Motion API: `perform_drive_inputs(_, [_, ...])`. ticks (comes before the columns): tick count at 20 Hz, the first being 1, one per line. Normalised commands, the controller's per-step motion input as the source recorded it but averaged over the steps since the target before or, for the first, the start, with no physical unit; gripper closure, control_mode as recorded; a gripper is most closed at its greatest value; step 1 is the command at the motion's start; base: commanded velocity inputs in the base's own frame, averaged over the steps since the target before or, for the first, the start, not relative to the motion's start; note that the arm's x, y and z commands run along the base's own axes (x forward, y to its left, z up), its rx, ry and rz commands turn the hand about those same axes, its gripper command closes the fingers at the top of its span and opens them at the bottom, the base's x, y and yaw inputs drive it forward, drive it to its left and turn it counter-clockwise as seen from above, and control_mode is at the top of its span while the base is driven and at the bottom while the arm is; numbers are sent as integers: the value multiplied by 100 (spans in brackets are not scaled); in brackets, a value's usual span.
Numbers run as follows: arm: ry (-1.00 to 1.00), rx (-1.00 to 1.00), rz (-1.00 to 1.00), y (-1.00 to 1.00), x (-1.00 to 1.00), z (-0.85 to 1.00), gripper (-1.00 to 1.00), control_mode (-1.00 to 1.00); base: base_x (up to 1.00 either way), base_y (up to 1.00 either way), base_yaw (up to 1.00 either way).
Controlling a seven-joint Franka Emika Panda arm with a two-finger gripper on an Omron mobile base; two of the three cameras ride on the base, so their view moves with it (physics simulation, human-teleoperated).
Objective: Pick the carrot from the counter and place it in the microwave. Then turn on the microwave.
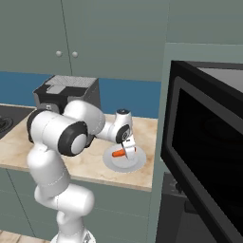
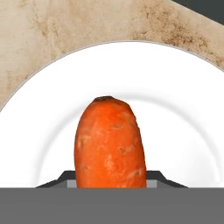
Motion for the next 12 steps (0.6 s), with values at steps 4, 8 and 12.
perform_drive_inputs(4, [-1, 0, 0, 0, -28, 11, 100, -100, 0, 0, 0])
perform_drive_inputs(8, [-1, 0, 0, 0, -41, 2, 100, -100, 0, 0, 0])
perform_drive_inputs(12, [0, 0, 0, 0, -40, 16, 100, -100, 0, 0, 0])
